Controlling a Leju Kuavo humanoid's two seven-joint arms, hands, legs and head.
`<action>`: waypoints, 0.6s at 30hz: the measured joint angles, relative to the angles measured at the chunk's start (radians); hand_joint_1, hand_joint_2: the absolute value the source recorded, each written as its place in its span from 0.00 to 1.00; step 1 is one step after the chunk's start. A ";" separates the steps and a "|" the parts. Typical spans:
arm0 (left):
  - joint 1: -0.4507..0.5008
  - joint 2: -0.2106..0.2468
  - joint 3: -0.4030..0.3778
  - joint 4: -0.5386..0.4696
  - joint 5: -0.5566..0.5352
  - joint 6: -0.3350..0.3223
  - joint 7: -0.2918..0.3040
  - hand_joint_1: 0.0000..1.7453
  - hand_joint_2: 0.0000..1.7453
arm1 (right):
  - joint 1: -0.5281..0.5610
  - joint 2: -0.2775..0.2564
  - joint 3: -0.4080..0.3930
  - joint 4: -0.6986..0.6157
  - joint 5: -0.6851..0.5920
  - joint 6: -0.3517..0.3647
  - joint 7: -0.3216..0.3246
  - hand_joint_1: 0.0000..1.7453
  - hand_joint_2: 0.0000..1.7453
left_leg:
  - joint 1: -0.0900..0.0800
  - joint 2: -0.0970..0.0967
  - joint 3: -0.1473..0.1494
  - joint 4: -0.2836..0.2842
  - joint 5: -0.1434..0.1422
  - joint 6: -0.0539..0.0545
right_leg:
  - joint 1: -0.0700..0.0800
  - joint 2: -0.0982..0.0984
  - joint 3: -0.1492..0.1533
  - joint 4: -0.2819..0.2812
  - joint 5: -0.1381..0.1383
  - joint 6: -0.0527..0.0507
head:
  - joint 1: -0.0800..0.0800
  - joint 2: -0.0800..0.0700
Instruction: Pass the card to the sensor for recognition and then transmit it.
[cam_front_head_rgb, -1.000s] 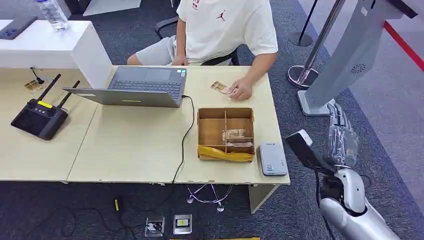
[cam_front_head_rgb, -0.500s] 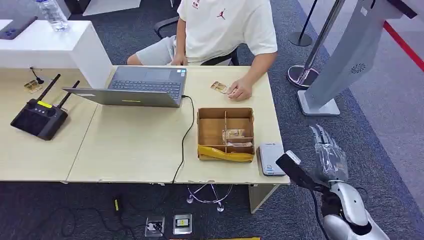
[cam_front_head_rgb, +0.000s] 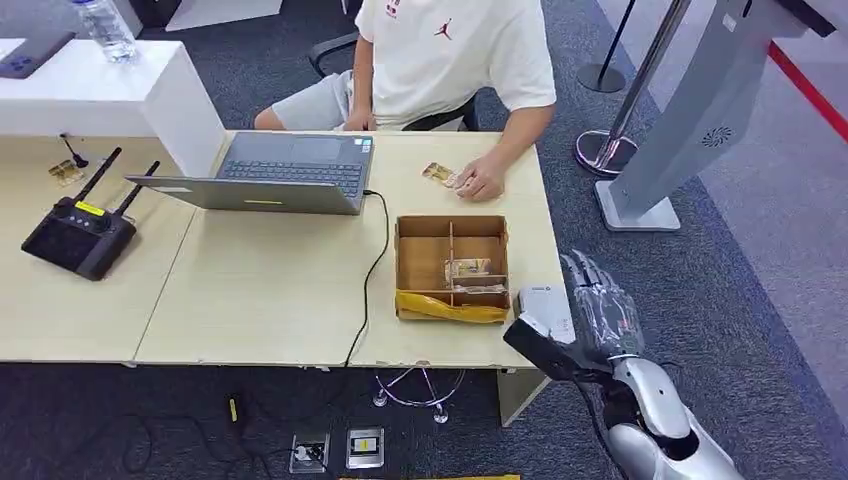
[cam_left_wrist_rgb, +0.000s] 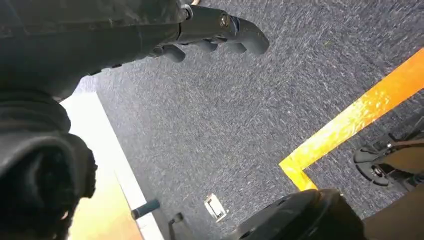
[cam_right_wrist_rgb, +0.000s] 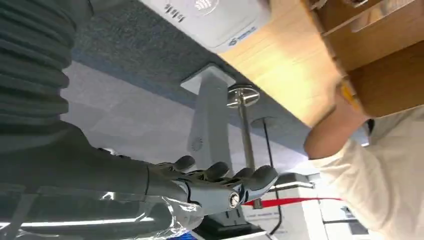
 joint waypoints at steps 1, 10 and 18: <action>0.000 0.000 0.000 0.000 0.000 0.000 0.000 0.00 0.00 | -0.009 0.008 0.008 0.006 0.002 0.005 -0.008 0.00 1.00 | 0.000 0.000 0.000 0.000 0.000 0.000 | 0.000 0.000 0.000 0.000 0.000 0.000 | 0.000 0.000; -0.001 0.000 0.000 0.000 -0.006 0.000 0.000 0.00 0.00 | -0.097 0.079 0.084 0.081 0.011 -0.002 -0.052 0.00 1.00 | 0.001 0.000 0.000 0.000 0.000 0.000 | 0.000 0.000 0.000 0.000 0.000 0.000 | 0.000 0.000; -0.001 0.000 0.000 0.000 -0.015 0.000 0.002 0.00 0.00 | -0.172 0.131 0.134 0.172 -0.008 -0.014 -0.087 0.00 1.00 | 0.001 0.000 0.000 0.000 0.000 0.000 | 0.001 0.000 0.000 0.000 0.000 0.000 | 0.000 0.000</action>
